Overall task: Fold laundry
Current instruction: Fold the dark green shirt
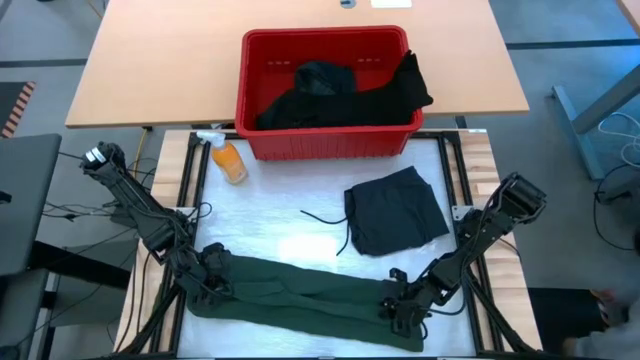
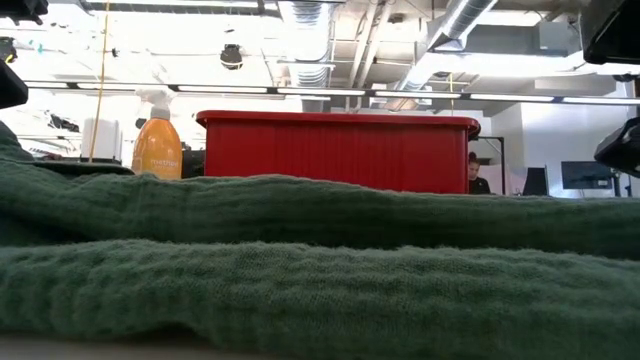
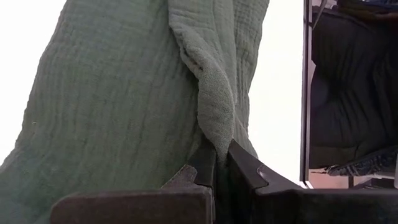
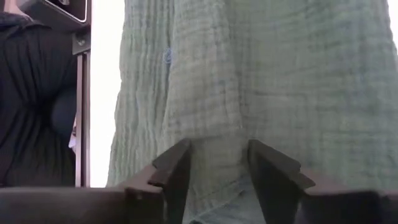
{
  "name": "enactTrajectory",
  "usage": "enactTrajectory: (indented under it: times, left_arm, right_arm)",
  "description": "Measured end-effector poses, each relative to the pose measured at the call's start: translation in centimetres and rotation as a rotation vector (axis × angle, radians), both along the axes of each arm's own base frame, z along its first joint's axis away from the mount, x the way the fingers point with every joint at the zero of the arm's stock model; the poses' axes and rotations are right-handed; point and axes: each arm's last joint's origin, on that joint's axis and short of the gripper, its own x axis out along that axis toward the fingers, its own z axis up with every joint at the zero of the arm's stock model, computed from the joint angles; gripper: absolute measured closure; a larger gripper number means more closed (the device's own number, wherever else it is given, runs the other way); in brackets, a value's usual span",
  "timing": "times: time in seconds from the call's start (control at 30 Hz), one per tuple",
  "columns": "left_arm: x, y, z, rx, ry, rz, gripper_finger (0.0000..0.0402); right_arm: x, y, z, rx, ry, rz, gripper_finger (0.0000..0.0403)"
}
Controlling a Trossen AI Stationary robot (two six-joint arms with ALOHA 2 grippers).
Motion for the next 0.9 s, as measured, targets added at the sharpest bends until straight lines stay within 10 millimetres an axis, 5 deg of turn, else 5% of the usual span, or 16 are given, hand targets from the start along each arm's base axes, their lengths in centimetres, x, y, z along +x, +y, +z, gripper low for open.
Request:
enactTrajectory:
  times: [0.23, 0.37, 0.53, 0.73, 0.9]
  left_arm:
    - [0.0, 0.0, 0.0, 0.003, -0.003, 0.002, 0.0401]
    - [0.0, 0.0, 0.0, 0.008, -0.007, -0.006, 0.0401]
    - [0.0, 0.0, 0.0, 0.012, -0.011, -0.009, 0.0401]
    - [0.3, 0.3, 0.1, 0.056, -0.058, -0.044, 0.0401]
    - [0.8, 1.0, 1.2, 0.080, -0.114, -0.056, 0.0401]
  right_arm:
    - [-0.7, 0.7, 0.0, -0.007, 0.011, 0.091, 0.0198]
    - [-1.0, 1.0, 0.0, -0.009, 0.008, 0.111, 0.0257]
    - [-1.0, 1.2, 0.3, -0.029, -0.008, 0.154, 0.0377]
    - [-0.8, 1.3, 1.4, -0.089, 0.041, 0.195, 0.0377]
    - [-1.0, 0.4, 4.4, -0.186, 0.129, 0.187, 0.0386]
